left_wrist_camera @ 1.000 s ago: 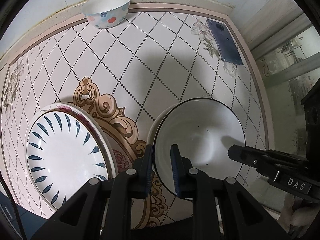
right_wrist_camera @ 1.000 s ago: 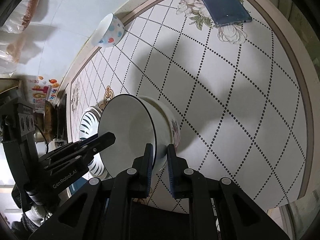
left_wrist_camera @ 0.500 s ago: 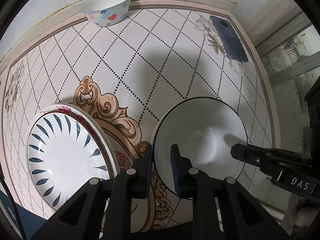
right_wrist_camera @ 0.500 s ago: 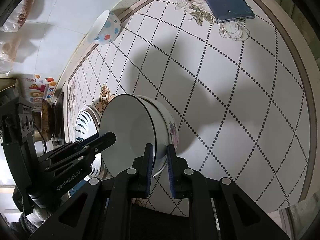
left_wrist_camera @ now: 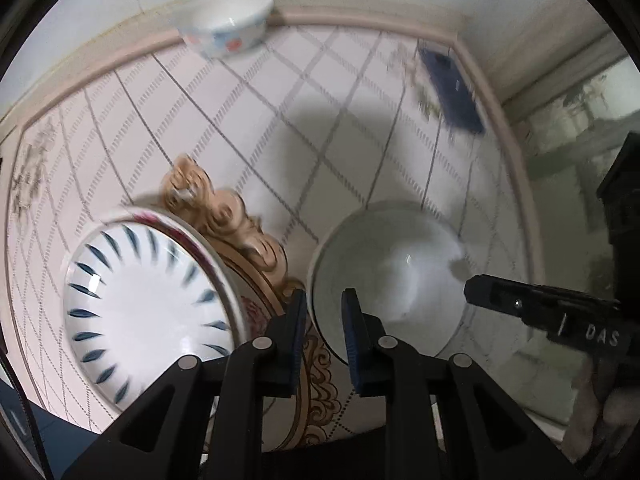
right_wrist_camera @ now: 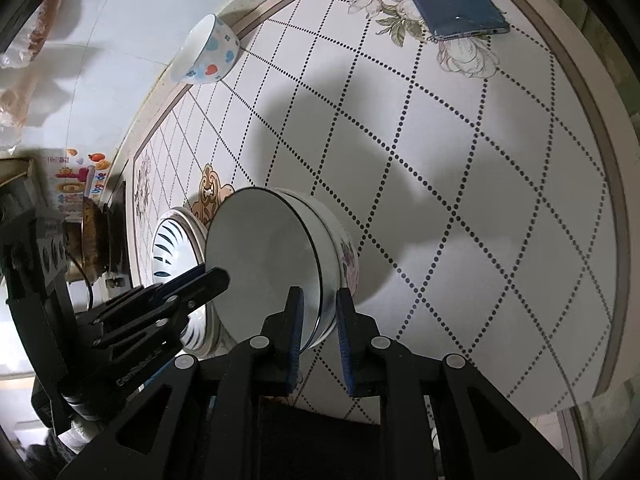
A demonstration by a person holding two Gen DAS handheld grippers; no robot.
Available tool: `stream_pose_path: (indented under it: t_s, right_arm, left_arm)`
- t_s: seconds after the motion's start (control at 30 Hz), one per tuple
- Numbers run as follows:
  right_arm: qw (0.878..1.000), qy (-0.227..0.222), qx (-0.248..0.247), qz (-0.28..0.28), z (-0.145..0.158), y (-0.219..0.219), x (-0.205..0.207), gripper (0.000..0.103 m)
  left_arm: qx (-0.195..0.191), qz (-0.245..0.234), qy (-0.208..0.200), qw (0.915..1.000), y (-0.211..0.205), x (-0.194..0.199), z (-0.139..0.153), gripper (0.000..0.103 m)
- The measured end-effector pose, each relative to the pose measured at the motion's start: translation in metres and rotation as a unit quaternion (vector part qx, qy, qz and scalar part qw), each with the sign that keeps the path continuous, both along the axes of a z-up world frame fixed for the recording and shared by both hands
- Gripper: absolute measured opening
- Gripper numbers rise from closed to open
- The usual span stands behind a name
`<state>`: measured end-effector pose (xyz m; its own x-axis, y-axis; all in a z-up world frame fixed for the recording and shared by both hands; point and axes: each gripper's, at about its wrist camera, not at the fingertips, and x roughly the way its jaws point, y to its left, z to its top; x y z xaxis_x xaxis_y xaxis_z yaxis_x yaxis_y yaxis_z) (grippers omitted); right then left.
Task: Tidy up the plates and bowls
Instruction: 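Carry the two nested bowls with both grippers toward the dotted bowl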
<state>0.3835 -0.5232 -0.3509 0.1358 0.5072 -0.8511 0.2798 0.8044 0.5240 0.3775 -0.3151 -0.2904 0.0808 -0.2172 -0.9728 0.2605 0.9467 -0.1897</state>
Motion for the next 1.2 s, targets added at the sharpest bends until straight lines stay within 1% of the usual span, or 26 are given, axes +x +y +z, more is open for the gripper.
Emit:
stream_pose_path:
  t_s: [0.03,0.07,0.1,0.13,0.17,0.2,0.3,0.33,0.37,0.47,0.5,0.57,0.63,0.7,0.77,0.8,0.83,0.87,0.93,1.0,1.07,1.2]
  right_arm:
    - [1.000,-0.008,0.001,-0.003,0.009,-0.004,0.003,0.025]
    - [1.000,-0.014,0.001,-0.006,0.016,-0.007,0.007,0.036]
    - [1.000,-0.020,0.003,-0.009,0.022,-0.010,0.012,0.043]
    - [1.000,-0.028,0.007,-0.011,0.029,-0.013,0.020,0.052]
    - [0.999,-0.037,0.014,-0.015,0.036,-0.015,0.030,0.057]
    - [0.998,-0.048,0.022,-0.018,0.042,-0.016,0.045,0.058]
    - [0.997,-0.064,0.032,-0.022,0.047,-0.015,0.086,0.058]
    - [0.996,-0.077,0.036,-0.028,0.048,-0.013,0.108,0.058]
    - [0.995,-0.083,0.037,-0.029,0.047,-0.011,0.125,0.058]
    - [0.994,-0.099,0.040,-0.023,0.039,0.003,0.186,0.058]
    - [0.994,-0.100,0.033,-0.017,0.034,0.010,0.209,0.058]
    - [0.995,-0.098,0.025,-0.007,0.023,0.021,0.240,0.058]
    - [0.996,-0.087,0.020,0.004,0.010,0.033,0.271,0.058]
    - [0.997,-0.079,0.016,0.011,-0.002,0.041,0.289,0.058]
    - [0.997,-0.068,0.015,0.017,-0.016,0.050,0.307,0.055]
    - [0.998,-0.064,0.016,0.019,-0.020,0.052,0.312,0.052]
    - [0.998,-0.058,0.017,0.023,-0.026,0.054,0.317,0.042]
    - [0.998,-0.055,0.018,0.026,-0.030,0.056,0.319,0.029]
    - [0.998,-0.054,0.010,0.030,-0.037,0.059,0.323,0.017]
    - [0.998,-0.063,0.009,0.027,-0.038,0.058,0.321,0.016]
    - [0.997,-0.071,-0.005,0.030,-0.036,0.059,0.321,0.015]
    - [0.996,-0.076,-0.022,0.033,-0.033,0.061,0.317,0.015]
  left_arm:
    - [-0.007,0.006,-0.006,0.9999,0.004,0.006,0.009,0.017]
    - [-0.014,0.014,-0.010,0.9997,0.009,0.014,0.016,0.023]
    - [-0.023,0.025,-0.015,0.9993,0.014,0.024,0.024,0.029]
    - [-0.033,0.038,-0.020,0.9985,0.019,0.036,0.029,0.031]
    - [-0.040,0.052,-0.030,0.9974,0.025,0.051,0.033,0.036]
    - [-0.037,0.064,-0.038,0.9966,0.028,0.066,0.034,0.038]
    - [-0.027,0.109,-0.047,0.9926,0.045,0.125,0.028,0.038]
    - [-0.024,0.119,-0.047,0.9915,0.048,0.138,0.024,0.038]
    - [-0.023,0.135,-0.046,0.9895,0.055,0.161,0.018,0.038]
    - [-0.014,0.163,-0.039,0.9857,0.071,0.207,0.000,0.038]
    - [-0.016,0.166,-0.034,0.9854,0.073,0.216,-0.006,0.038]
    - [-0.019,0.175,-0.016,0.9842,0.078,0.241,-0.021,0.038]
    - [-0.021,0.181,-0.003,0.9834,0.081,0.259,-0.035,0.038]
    - [-0.017,0.182,0.005,0.9832,0.082,0.269,-0.045,0.038]
    - [-0.024,0.183,0.010,0.9828,0.082,0.276,-0.054,0.038]
    - [-0.020,0.181,0.011,0.9832,0.082,0.278,-0.057,0.030]
    - [-0.018,0.177,0.006,0.9840,0.081,0.279,-0.059,0.022]
    - [-0.016,0.172,0.003,0.9849,0.079,0.279,-0.059,0.016]
    - [-0.013,0.168,-0.003,0.9856,0.076,0.278,-0.059,0.011]
    - [-0.013,0.163,-0.011,0.9865,0.072,0.279,-0.058,0.010]
    - [-0.006,0.156,-0.018,0.9876,0.068,0.276,-0.058,0.010]
    - [0.000,0.149,-0.024,0.9885,0.065,0.273,-0.058,0.010]
